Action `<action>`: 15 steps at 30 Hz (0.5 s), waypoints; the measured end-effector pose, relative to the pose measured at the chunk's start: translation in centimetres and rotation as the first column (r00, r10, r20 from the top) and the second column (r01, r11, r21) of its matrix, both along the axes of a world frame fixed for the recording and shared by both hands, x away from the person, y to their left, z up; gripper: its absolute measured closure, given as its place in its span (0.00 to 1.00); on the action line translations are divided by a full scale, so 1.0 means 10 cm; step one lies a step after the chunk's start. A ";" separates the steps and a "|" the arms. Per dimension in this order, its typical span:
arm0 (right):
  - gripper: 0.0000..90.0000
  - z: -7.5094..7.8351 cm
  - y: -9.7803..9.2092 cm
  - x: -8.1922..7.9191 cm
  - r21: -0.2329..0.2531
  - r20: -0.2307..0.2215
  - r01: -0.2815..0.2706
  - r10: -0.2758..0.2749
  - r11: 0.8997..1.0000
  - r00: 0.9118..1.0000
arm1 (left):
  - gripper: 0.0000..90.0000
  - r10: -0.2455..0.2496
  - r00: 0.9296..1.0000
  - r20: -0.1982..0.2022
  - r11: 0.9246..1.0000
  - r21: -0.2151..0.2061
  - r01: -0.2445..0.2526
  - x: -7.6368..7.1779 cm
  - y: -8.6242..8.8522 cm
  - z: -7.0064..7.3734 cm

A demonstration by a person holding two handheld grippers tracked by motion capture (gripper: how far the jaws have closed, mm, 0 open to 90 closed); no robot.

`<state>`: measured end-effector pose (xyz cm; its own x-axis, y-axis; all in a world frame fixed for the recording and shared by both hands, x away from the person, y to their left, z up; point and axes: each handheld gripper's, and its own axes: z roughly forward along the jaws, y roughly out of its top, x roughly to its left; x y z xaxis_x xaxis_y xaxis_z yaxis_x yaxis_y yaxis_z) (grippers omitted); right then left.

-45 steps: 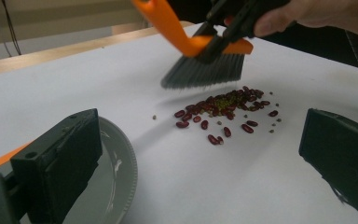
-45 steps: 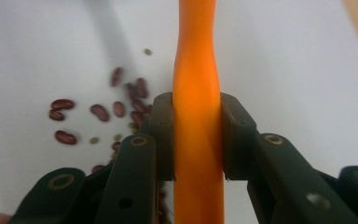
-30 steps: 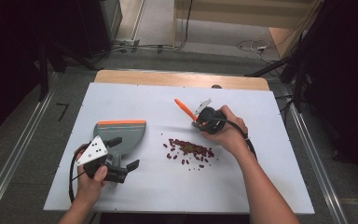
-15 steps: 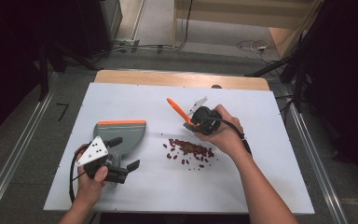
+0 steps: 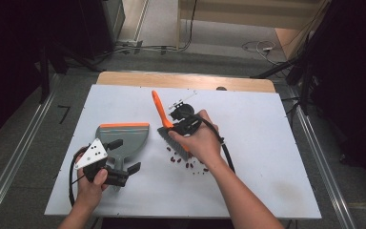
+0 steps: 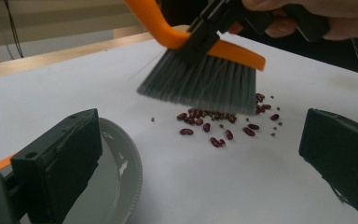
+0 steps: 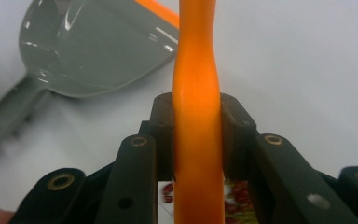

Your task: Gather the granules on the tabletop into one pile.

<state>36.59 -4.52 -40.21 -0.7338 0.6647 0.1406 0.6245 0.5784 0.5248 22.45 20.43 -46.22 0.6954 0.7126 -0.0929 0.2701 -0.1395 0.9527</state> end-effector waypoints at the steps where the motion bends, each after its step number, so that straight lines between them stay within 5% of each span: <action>1: 0.77 -0.03 0.03 -0.02 0.007 -0.014 0.011 -0.011 1.000 1.000 | 0.00 0.000 1.000 0.000 1.000 0.001 0.000 0.00 0.00 0.00; 9: 0.77 -0.32 0.12 0.02 0.118 -0.127 0.119 -0.104 0.986 0.986 | 0.00 -0.002 1.000 0.002 1.000 0.003 0.002 0.00 -0.02 0.01; 15: 0.77 -0.45 0.02 0.14 0.069 -0.112 0.169 -0.161 0.983 0.981 | 0.00 -0.005 1.000 -0.002 1.000 0.005 0.005 0.01 -0.01 0.00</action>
<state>38.03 -4.35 -44.75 -0.5935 0.7592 0.2671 0.7620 0.4231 0.4903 22.54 20.29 -46.26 0.6986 0.7098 -0.0908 0.2714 -0.1453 0.9514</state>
